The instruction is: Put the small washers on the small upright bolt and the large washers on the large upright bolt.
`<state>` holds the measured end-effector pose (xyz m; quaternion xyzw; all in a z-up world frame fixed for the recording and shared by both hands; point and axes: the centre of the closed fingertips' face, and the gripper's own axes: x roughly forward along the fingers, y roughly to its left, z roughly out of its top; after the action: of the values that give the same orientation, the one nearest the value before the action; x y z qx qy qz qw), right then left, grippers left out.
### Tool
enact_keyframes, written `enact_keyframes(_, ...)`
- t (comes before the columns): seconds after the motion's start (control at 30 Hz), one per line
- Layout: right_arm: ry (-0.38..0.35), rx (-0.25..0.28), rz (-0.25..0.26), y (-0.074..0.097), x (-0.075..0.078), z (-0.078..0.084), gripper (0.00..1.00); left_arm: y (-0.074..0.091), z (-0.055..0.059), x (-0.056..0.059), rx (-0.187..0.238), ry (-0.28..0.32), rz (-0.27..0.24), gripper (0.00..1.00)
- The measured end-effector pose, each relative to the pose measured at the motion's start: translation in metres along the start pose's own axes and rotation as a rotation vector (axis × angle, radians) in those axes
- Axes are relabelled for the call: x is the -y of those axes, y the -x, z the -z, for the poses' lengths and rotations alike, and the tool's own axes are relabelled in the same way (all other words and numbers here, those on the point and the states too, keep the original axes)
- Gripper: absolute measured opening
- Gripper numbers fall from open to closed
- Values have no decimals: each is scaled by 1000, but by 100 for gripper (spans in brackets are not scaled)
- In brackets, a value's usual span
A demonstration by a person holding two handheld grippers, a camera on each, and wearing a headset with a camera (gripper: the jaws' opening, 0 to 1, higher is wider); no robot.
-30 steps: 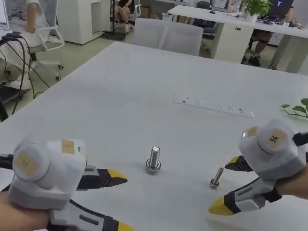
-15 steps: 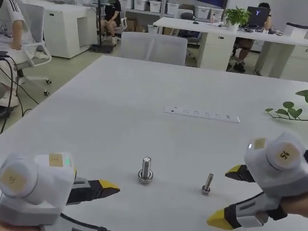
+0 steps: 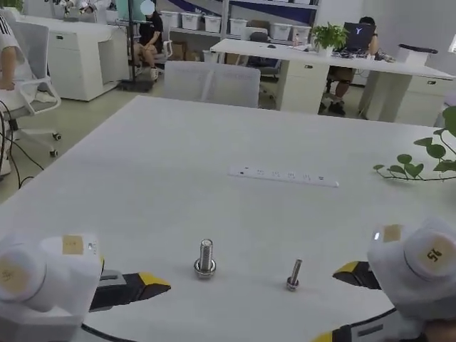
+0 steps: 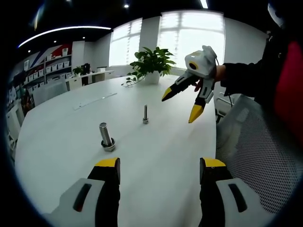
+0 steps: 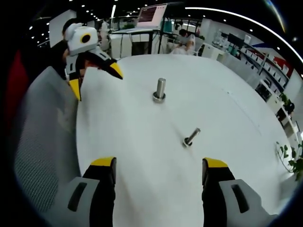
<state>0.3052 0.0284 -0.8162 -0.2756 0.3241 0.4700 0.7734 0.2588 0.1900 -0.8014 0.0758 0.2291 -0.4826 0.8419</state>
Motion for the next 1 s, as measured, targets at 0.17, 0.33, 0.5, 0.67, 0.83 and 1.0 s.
enact_keyframes(0.17, -16, 17, 14, 7, -6, 1, 75, 1, -1, 2, 1, -6, 2, 68)
enact_keyframes(0.33, -34, 43, 30, 14, -12, 0, 75, 5, -2, 3, 7, -6, -2, 68)
enact_keyframes(0.5, -63, 77, 38, 22, -19, 1, 75, 8, -3, 5, 14, -4, -7, 68)
enact_keyframes(0.67, -78, 112, 33, 28, -25, 4, 75, 9, -1, 6, 13, 1, -11, 68)
enact_keyframes(0.83, -69, 176, 9, 31, -30, 7, 75, 9, 2, 7, 12, 18, -9, 68)
enact_keyframes(1.0, -95, 206, 4, 29, -29, 9, 76, 9, 5, 5, 7, 29, -14, 69)
